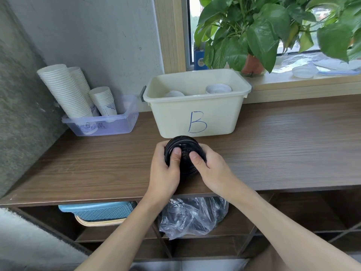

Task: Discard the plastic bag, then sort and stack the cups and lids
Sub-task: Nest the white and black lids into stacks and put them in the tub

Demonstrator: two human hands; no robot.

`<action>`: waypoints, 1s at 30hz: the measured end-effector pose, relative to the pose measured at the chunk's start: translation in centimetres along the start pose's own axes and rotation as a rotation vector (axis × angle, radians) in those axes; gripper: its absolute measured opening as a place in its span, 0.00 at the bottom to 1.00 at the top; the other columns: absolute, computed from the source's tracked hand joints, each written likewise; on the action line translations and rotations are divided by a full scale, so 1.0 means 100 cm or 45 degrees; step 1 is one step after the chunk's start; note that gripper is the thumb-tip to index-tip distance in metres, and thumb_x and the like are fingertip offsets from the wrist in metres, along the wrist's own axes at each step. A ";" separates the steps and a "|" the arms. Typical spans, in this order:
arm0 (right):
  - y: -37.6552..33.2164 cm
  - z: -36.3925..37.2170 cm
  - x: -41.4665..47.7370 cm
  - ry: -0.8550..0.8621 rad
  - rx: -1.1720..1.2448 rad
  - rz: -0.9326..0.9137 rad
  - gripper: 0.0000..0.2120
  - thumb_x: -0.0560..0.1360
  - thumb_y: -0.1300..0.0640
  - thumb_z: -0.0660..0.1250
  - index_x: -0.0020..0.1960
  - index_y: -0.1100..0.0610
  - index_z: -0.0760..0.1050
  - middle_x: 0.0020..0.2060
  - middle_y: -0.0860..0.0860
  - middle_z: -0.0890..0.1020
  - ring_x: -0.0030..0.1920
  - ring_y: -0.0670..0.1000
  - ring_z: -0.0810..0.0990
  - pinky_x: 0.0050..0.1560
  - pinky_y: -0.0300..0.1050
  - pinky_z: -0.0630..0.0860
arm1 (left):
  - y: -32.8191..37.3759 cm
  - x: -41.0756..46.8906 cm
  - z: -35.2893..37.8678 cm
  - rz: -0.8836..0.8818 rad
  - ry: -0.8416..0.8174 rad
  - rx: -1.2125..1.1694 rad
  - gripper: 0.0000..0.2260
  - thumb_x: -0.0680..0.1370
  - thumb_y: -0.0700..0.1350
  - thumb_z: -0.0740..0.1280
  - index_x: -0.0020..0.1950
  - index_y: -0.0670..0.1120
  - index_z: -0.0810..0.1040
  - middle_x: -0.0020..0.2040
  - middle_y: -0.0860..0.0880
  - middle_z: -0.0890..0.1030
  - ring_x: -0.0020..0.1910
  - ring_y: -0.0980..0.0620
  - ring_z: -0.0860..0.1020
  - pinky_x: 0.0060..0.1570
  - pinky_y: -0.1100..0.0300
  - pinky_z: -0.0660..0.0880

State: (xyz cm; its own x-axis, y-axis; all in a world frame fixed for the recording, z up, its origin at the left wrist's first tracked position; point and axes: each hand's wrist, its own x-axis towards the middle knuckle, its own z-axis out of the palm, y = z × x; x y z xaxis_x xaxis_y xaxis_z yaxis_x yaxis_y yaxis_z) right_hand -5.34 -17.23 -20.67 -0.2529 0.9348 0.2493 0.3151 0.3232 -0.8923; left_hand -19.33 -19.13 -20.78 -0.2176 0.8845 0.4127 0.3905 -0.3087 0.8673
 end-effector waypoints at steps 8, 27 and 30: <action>0.002 0.000 -0.003 0.106 0.018 -0.076 0.11 0.80 0.54 0.59 0.62 0.53 0.68 0.55 0.47 0.78 0.57 0.44 0.75 0.58 0.36 0.69 | -0.006 0.001 -0.001 0.053 -0.149 0.066 0.13 0.80 0.47 0.62 0.64 0.45 0.74 0.55 0.56 0.80 0.55 0.64 0.77 0.56 0.69 0.71; 0.005 0.004 -0.005 0.077 -0.150 -0.132 0.10 0.80 0.53 0.59 0.57 0.57 0.70 0.48 0.49 0.77 0.48 0.48 0.75 0.48 0.38 0.69 | -0.010 -0.002 0.001 0.096 -0.109 0.126 0.13 0.79 0.50 0.59 0.54 0.42 0.77 0.45 0.53 0.81 0.45 0.58 0.78 0.46 0.68 0.71; 0.004 0.005 -0.007 0.105 -0.163 -0.149 0.10 0.80 0.52 0.59 0.56 0.57 0.71 0.46 0.49 0.78 0.46 0.48 0.76 0.45 0.37 0.69 | -0.008 -0.005 0.001 0.113 -0.067 0.158 0.12 0.80 0.50 0.59 0.52 0.43 0.77 0.42 0.55 0.80 0.43 0.60 0.77 0.43 0.72 0.69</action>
State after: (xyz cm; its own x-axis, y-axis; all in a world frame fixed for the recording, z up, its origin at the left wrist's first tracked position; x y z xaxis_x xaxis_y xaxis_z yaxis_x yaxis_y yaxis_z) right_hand -5.49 -17.84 -21.44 -0.2202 0.8970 0.3834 0.4027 0.4416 -0.8018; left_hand -19.43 -19.27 -21.75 -0.1315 0.8736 0.4685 0.5141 -0.3440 0.7857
